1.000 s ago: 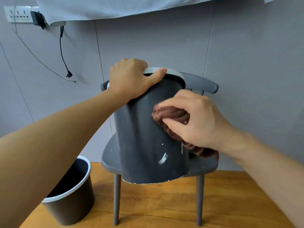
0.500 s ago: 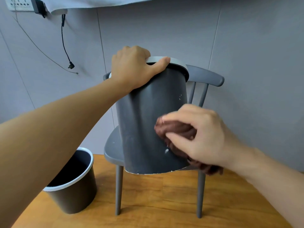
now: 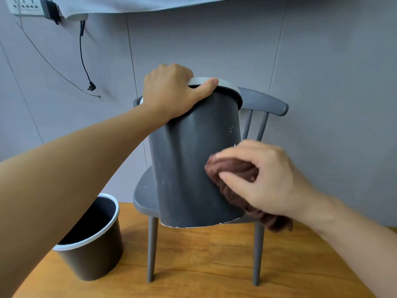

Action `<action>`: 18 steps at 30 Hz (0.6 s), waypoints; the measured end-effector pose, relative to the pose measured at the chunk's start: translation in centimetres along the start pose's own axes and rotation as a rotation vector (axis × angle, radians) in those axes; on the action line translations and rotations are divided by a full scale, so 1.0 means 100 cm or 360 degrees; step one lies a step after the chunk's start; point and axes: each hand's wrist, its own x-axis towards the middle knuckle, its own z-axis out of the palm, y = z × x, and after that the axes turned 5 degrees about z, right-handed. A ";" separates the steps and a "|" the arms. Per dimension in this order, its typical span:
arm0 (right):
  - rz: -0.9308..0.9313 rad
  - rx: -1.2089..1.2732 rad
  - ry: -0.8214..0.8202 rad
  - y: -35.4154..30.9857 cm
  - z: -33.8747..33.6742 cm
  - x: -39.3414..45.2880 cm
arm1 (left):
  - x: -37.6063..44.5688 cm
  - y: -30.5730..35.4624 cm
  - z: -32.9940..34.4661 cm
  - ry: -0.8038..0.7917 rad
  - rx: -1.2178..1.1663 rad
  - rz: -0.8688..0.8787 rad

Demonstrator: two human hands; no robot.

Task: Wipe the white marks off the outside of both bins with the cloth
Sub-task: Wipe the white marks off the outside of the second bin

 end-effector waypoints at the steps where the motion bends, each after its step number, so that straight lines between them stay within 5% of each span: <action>1: 0.0013 -0.0025 0.0047 0.000 0.000 0.007 | 0.000 0.001 0.001 0.0004 0.0005 0.0007; 10: 0.0086 -0.0194 -0.0603 -0.009 0.001 -0.022 | 0.000 -0.002 -0.002 -0.0005 -0.0010 -0.0009; 15: 0.0080 -0.0024 -0.0034 -0.005 -0.004 -0.004 | 0.001 0.004 -0.002 -0.0009 0.0012 0.0009; 18: 0.0080 -0.0083 -0.0012 -0.004 0.003 0.004 | 0.001 0.003 -0.001 -0.0013 0.0006 0.0003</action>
